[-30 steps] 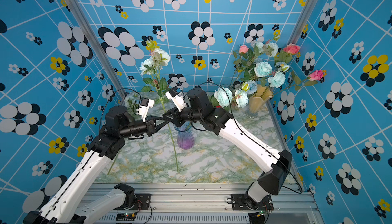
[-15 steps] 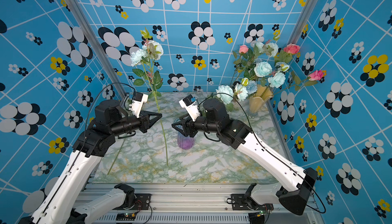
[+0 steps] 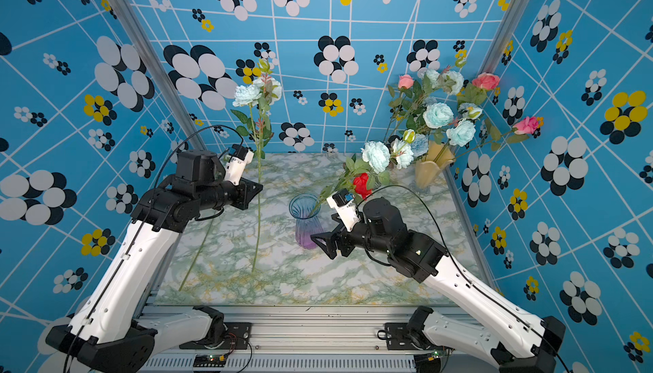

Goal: Pick out blue flowers from the vase
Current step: Place the flower at the center of the board.

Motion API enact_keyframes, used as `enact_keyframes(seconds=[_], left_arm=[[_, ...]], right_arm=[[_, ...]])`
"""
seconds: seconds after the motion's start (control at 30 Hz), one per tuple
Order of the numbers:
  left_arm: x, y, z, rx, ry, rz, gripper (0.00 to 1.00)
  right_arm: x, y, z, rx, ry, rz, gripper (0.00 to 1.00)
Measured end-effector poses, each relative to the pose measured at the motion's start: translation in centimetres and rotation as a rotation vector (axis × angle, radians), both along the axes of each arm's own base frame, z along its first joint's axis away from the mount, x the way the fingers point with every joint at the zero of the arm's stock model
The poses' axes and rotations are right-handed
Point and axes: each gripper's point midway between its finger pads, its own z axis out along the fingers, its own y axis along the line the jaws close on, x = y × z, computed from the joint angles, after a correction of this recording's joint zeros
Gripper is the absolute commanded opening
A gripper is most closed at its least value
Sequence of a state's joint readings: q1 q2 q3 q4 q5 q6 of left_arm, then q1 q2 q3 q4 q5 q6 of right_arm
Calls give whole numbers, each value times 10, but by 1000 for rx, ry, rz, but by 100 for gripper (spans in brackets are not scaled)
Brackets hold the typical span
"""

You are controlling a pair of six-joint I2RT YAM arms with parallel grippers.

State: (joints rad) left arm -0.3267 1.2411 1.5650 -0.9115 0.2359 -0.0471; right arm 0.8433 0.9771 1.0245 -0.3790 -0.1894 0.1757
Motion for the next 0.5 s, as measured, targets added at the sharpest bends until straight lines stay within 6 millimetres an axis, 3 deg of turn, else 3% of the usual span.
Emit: enact_keyframes(seconds=[0.5], left_arm=[[48,67,-82,396,178,212,0]], right_arm=[[8,-52,-71,-179,-34,-190,99]])
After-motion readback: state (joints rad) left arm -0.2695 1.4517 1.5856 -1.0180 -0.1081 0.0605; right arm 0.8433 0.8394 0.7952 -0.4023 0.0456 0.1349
